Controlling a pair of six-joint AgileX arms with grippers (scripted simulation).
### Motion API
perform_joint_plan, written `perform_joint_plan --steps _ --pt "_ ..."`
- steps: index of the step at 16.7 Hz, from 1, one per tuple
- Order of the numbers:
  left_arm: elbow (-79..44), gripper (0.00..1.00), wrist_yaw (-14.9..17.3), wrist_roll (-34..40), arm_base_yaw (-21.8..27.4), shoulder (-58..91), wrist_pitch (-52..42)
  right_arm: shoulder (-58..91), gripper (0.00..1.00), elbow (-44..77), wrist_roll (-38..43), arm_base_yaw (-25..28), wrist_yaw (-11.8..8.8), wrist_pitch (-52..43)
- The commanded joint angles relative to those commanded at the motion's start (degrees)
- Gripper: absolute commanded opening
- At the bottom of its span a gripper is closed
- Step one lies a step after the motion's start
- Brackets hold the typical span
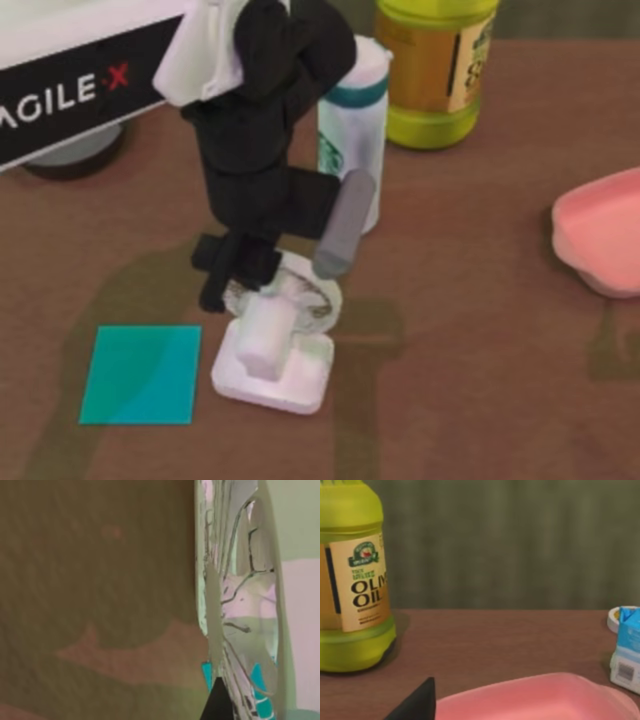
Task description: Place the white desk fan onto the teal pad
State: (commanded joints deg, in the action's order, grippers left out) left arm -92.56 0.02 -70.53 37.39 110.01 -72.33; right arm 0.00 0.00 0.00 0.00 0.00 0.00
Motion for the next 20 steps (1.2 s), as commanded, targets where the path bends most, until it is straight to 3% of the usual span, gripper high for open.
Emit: perform_joint_plan --steps 7,13,16,20 --pt "-10.3 0.00 0.0 0.1 -0.9 0.2 -10.0 0.0 1.00 0.0 0.0 0.0 0.0 0.0" --pt "-10.4 0.00 -0.1 0.5 -0.6 0.1 -10.4 0.0 1.00 0.0 0.0 0.0 0.0 0.0" --pt "-9.4 0.00 -0.7 5.4 -0.5 -0.1 -11.5 0.0 1.00 0.0 0.0 0.0 0.0 0.0" --pt "-7.0 0.00 -2.1 20.2 -1.0 -1.4 -13.6 0.0 1.00 0.0 0.0 0.0 0.0 0.0"
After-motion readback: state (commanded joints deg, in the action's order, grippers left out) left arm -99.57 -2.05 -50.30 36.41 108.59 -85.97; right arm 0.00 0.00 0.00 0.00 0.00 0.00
